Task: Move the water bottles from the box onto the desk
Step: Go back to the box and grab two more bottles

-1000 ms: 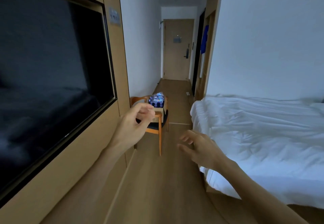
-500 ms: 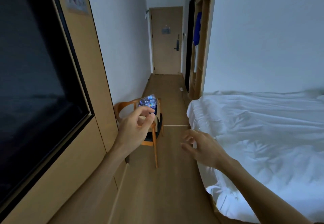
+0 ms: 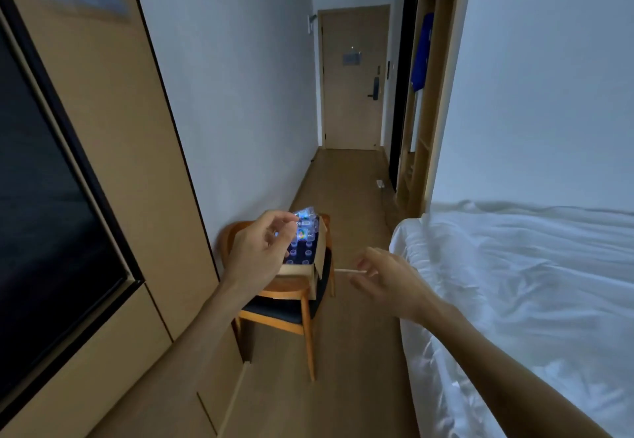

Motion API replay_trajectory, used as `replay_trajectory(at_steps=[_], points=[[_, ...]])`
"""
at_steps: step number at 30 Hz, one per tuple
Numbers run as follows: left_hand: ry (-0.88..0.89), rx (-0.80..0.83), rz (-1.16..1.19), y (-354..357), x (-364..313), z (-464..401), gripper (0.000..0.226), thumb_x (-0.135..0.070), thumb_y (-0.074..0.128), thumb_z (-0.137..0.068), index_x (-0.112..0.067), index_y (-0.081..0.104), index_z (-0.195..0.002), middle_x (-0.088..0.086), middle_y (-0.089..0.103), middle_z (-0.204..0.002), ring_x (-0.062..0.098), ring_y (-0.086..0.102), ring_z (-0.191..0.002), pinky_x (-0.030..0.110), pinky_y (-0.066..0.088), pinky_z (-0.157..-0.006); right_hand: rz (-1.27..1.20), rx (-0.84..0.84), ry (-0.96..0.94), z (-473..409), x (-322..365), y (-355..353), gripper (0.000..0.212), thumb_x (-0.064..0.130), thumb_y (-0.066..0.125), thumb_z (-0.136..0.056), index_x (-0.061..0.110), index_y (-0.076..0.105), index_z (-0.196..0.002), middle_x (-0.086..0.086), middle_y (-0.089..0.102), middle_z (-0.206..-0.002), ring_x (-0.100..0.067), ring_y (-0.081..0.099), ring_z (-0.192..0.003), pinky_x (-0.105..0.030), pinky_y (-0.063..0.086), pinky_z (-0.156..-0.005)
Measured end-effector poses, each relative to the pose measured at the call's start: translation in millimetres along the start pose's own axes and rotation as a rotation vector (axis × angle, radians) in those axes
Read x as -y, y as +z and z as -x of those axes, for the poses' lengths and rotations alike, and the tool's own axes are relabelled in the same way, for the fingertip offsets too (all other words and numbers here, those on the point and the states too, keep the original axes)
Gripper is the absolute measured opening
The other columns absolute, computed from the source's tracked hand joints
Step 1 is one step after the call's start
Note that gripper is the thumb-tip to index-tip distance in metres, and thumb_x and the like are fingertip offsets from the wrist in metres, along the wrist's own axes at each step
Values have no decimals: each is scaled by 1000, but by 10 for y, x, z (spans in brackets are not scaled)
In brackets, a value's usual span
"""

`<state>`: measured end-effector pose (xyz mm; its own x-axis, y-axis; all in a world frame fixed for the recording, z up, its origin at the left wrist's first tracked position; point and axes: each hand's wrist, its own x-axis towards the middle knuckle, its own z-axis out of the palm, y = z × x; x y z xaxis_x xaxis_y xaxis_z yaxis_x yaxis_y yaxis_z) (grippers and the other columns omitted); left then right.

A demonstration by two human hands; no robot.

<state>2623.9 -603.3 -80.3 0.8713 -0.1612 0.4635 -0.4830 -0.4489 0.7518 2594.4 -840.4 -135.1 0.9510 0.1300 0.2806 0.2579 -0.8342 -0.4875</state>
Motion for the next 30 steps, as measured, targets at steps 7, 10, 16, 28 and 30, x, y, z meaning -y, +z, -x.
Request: replay_trajectory(at_steps=[7, 10, 16, 28, 30], points=[[-63, -35, -2, 471, 614, -973, 17, -38, 50, -97, -29, 63, -103, -9, 68, -87, 9, 67, -69, 33, 56, -68, -28, 66, 1, -1070, -715, 190, 34, 62, 47, -83, 38, 55, -106, 20, 57, -100, -2, 61, -89, -36, 57, -80], [-76, -50, 13, 701, 915, -1469, 17, -37, 49, -98, -27, 62, -103, -8, 68, -87, 9, 66, -67, 30, 55, -67, -23, 90, 2, -1579, -1053, 305, 31, 59, 51, -85, 38, 55, -107, 22, 56, -97, -2, 60, -88, -36, 57, -79], [-72, -42, 63, 1165, 1427, -2592, 11, -28, 52, -97, -25, 62, -101, -8, 67, -83, 1, 62, -68, 12, 49, -62, -55, 99, 55, -2699, -1629, 404, 25, 53, 57, -87, 34, 58, -103, 20, 58, -94, -2, 62, -85, -34, 58, -77], [-160, 16, 20, 1903, 2433, -4256, 13, -24, 52, -98, -20, 62, -104, -4, 67, -86, -3, 61, -66, 9, 48, -61, -123, 212, 109, -4556, -2661, 723, 29, 57, 55, -85, 35, 57, -105, 16, 60, -99, -3, 61, -88, -33, 56, -81], [-189, 2, 11, 2012, 2604, -4452, 14, -24, 52, -98, -20, 63, -104, -3, 68, -86, -1, 63, -69, 10, 49, -61, -123, 245, 95, -4844, -2829, 794, 49, 69, 46, -78, 34, 58, -110, 15, 61, -102, -3, 61, -91, -33, 56, -82]])
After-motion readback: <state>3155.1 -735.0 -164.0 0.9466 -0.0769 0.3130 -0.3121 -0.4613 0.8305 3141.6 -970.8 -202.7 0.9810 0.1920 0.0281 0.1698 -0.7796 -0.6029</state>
